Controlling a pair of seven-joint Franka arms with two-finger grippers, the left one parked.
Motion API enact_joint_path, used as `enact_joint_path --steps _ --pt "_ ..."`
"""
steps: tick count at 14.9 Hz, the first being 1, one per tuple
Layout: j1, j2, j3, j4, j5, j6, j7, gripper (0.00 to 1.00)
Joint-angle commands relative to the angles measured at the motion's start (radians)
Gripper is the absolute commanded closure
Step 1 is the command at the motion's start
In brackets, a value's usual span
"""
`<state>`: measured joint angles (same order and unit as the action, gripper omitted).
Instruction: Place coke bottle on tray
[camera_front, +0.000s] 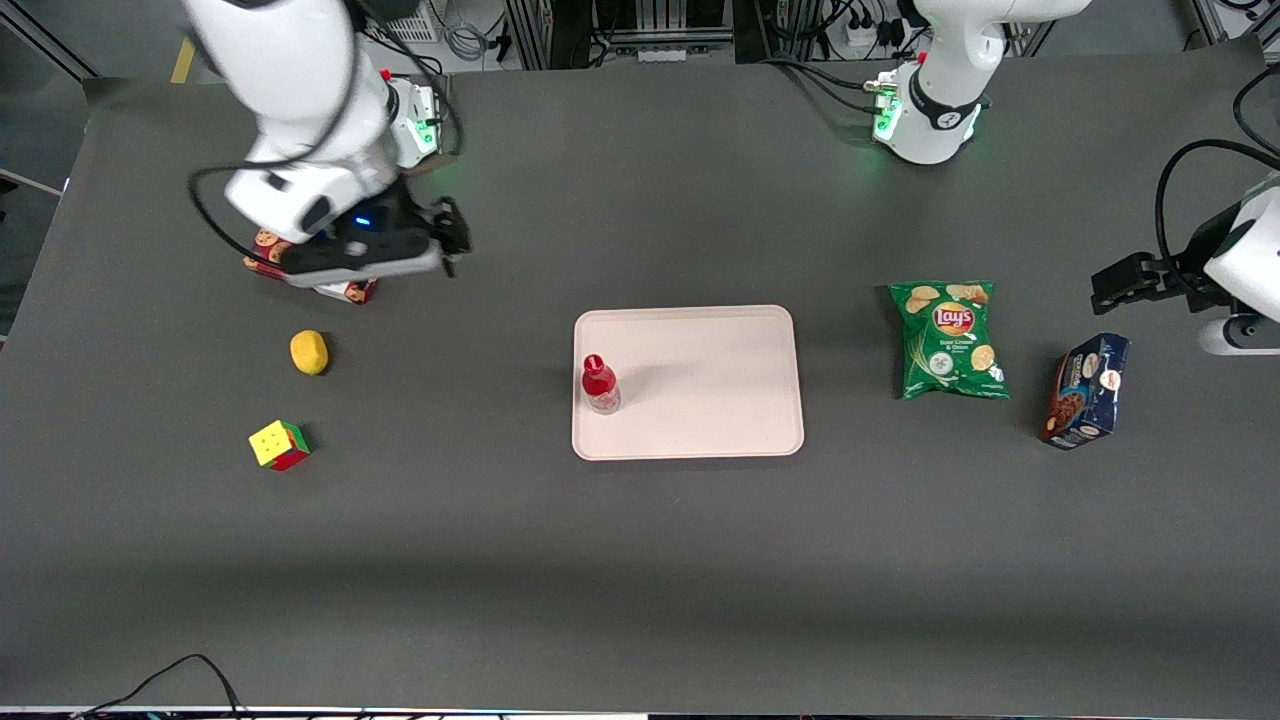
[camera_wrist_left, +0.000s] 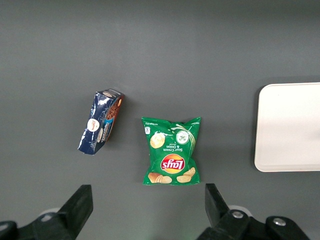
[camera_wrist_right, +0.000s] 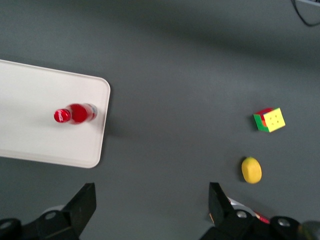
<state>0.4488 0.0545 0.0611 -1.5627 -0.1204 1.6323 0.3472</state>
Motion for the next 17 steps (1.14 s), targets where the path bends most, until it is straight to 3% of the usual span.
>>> enact_joint_path --steps 1,9,17 --pt "-0.071 -0.1 -0.085 -0.16 0.128 0.046 -0.123 0.0" --pt "-0.37 -0.121 -0.08 -0.185 0.119 0.047 -0.123 0.0" --pt "-0.397 -0.091 -0.093 -0.135 0.105 0.035 -0.123 0.0"
